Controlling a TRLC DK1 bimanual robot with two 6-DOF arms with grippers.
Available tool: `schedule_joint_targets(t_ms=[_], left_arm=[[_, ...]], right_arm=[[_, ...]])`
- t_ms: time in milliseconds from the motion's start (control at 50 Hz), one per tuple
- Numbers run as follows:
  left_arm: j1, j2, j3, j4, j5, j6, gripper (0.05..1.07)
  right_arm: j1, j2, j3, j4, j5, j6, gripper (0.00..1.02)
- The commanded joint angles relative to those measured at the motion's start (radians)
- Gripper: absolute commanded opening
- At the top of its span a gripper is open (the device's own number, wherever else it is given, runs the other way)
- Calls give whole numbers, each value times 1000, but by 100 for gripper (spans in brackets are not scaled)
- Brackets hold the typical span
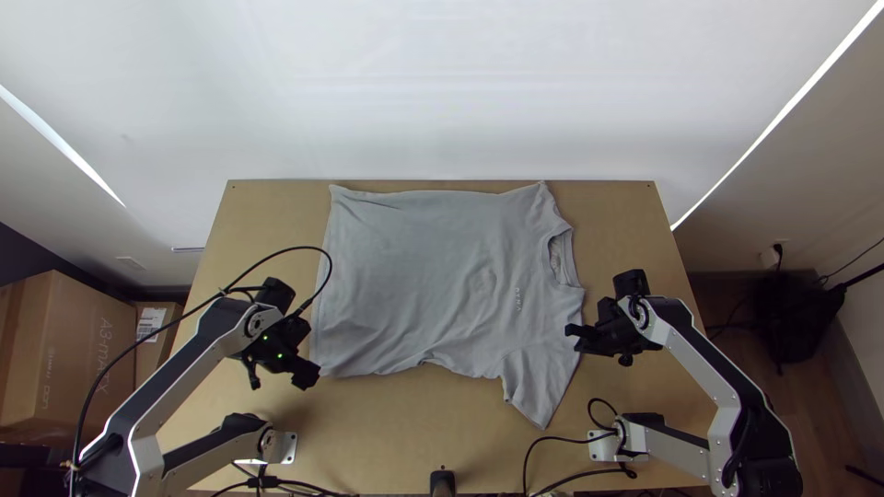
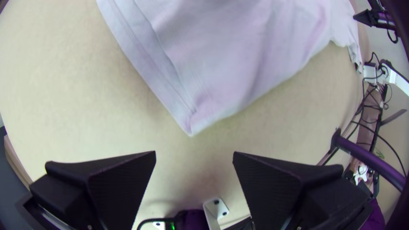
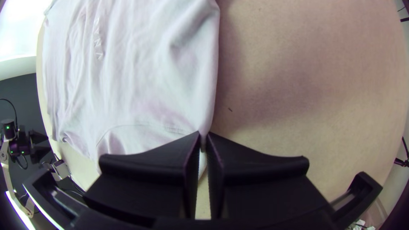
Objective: Fold the t-shirt
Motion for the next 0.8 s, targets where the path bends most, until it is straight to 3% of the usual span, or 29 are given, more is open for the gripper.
schedule_joint_targets(t_ms=[0,160,240,380,400,500,580,780], left_arm=[[-9,64,-20,41,17,-29,96],[-11,112,-17,73,38,-30,95],[-12,127,-17,92,60,-33,86],[-23,162,-26,122,69,-49,86],[-26,168,-28,125,72,-55,84],[-35,190,-43,170,91,-86,46],[-43,174,-46,190,91,-81,7],[14,107,-17,167,89,-49,8]], right_arm=[[8,-30,5,-15,8,0,2],[-1,-43,4,-15,8,-3,2],[-7,-46,5,-17,8,-4,2],[-7,-52,4,-17,8,-4,2],[-7,-55,4,-19,8,-4,2],[-7,-64,11,-20,8,-4,2],[-7,-84,19,-22,8,-9,2],[-18,-138,27,-28,12,-52,2]])
